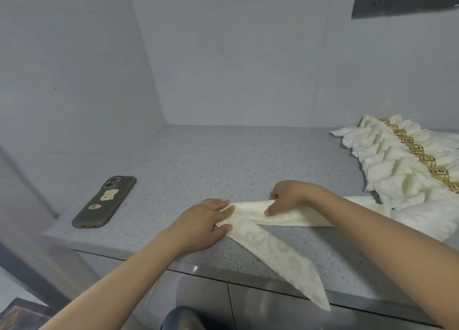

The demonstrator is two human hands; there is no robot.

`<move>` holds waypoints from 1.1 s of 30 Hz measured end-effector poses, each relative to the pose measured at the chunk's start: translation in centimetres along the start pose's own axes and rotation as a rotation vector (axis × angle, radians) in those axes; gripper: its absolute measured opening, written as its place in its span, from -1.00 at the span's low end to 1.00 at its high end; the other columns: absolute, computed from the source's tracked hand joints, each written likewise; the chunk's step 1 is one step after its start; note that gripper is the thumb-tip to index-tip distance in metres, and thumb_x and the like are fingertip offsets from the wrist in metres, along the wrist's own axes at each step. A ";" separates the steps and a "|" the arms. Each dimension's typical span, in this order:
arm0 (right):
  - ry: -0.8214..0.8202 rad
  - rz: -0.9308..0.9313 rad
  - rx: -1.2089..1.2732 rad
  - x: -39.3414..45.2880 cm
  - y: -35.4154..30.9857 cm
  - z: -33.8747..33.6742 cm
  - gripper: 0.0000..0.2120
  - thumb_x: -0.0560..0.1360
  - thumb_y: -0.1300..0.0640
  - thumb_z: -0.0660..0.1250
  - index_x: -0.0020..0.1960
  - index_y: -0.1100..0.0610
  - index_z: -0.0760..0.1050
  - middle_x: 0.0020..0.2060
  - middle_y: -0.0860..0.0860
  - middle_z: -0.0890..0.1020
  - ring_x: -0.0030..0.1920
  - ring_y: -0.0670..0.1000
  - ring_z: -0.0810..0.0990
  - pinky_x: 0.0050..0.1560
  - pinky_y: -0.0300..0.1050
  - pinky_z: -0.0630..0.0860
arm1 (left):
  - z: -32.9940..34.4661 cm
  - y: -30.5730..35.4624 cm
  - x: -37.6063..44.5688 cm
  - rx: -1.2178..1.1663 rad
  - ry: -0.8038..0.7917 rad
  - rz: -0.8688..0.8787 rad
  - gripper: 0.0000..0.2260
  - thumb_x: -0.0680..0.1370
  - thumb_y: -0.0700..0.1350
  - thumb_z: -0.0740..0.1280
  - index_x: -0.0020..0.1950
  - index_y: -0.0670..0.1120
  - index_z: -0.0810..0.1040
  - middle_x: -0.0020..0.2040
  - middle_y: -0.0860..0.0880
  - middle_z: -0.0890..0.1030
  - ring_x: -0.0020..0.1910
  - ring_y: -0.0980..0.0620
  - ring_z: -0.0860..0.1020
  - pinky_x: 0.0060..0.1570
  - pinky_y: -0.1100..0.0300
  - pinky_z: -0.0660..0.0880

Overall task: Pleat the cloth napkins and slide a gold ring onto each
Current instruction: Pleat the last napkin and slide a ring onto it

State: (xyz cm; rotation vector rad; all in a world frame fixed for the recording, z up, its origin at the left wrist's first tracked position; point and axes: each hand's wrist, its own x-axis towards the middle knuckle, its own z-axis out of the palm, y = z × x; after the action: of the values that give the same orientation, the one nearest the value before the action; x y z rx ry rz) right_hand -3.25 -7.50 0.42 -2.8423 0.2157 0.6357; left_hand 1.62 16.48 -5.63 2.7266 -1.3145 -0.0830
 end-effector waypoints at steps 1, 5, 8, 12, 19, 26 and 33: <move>-0.005 0.007 0.014 0.1 -0.2 -0.1 -0.59 0.46 -0.10 0.35 0.12 0.21 0.55 0.00 0.06 0.60 -0.04 0.03 0.55 -0.18 -0.19 0.36 | 0.0 0.1 0.0 -0.005 -0.003 -0.003 -0.33 0.47 0.31 -0.10 0.51 0.07 0.21 0.53 0.09 0.18 0.50 0.12 0.11 0.46 0.23 0.07; 0.087 -0.025 0.013 0.0 -2.2 -0.2 -0.73 0.41 0.15 0.38 0.05 0.23 0.46 -0.14 0.05 0.50 -0.17 0.02 0.44 -0.36 -0.22 0.28 | -0.2 0.2 0.0 0.001 -0.014 -0.014 -0.40 0.51 0.24 -0.02 0.52 0.07 0.20 0.53 0.09 0.18 0.51 0.11 0.10 0.47 0.20 0.08; 0.153 -0.047 -0.043 0.7 -3.9 0.7 -0.79 0.37 0.30 0.35 -0.03 0.18 0.40 -0.19 0.04 0.46 -0.17 0.04 0.44 -0.39 -0.22 0.28 | -0.2 0.2 0.1 0.025 -0.016 -0.007 -0.48 0.59 0.20 0.07 0.52 0.07 0.19 0.53 0.08 0.18 0.50 0.10 0.10 0.46 0.18 0.10; 0.100 0.010 0.049 0.7 -4.7 0.0 -0.87 0.39 0.20 0.38 -0.20 0.19 0.43 -0.35 0.03 0.46 -0.34 0.00 0.44 -0.45 -0.23 0.31 | -0.1 0.3 0.1 0.017 -0.017 -0.013 -0.52 0.62 0.14 0.12 0.52 0.05 0.21 0.53 0.07 0.18 0.51 0.08 0.10 0.47 0.18 0.09; -0.237 0.005 0.875 0.9 -3.3 -0.2 -0.75 0.49 0.42 0.19 0.14 0.39 0.49 -0.21 0.22 0.63 -0.37 0.02 0.65 -0.24 -0.13 0.63 | -0.7 0.2 0.1 -0.228 -0.111 -0.083 -0.59 0.67 0.06 0.00 0.52 0.07 0.21 0.52 0.11 0.18 0.49 0.12 0.08 0.44 0.24 -0.05; 0.052 -0.193 0.576 0.1 -2.8 1.8 -0.83 0.41 0.08 0.49 -0.07 0.15 0.62 -0.35 -0.05 0.57 -0.42 -0.16 0.50 -0.39 -0.36 0.46 | -2.1 -0.3 0.9 -0.534 -0.180 -0.191 -0.48 0.51 0.38 -0.02 0.23 0.17 0.52 0.23 0.17 0.52 0.23 0.16 0.42 0.33 0.05 0.30; 0.315 -0.106 0.371 0.8 -4.3 3.8 -0.70 0.32 -0.11 0.51 -0.21 0.10 0.54 -0.15 -0.01 0.63 -0.10 -0.02 0.60 -0.04 -0.11 0.56 | -2.9 0.5 1.2 -0.626 -0.238 -0.182 -0.48 0.54 0.35 0.00 0.07 0.05 0.61 0.14 0.05 0.59 0.14 0.06 0.54 0.25 0.05 0.41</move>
State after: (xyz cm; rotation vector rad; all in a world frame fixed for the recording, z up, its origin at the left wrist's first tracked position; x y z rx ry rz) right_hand -3.24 -2.53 -2.50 -2.5541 0.2074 0.1066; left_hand 2.33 15.46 -2.66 2.3192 -0.8751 -0.7219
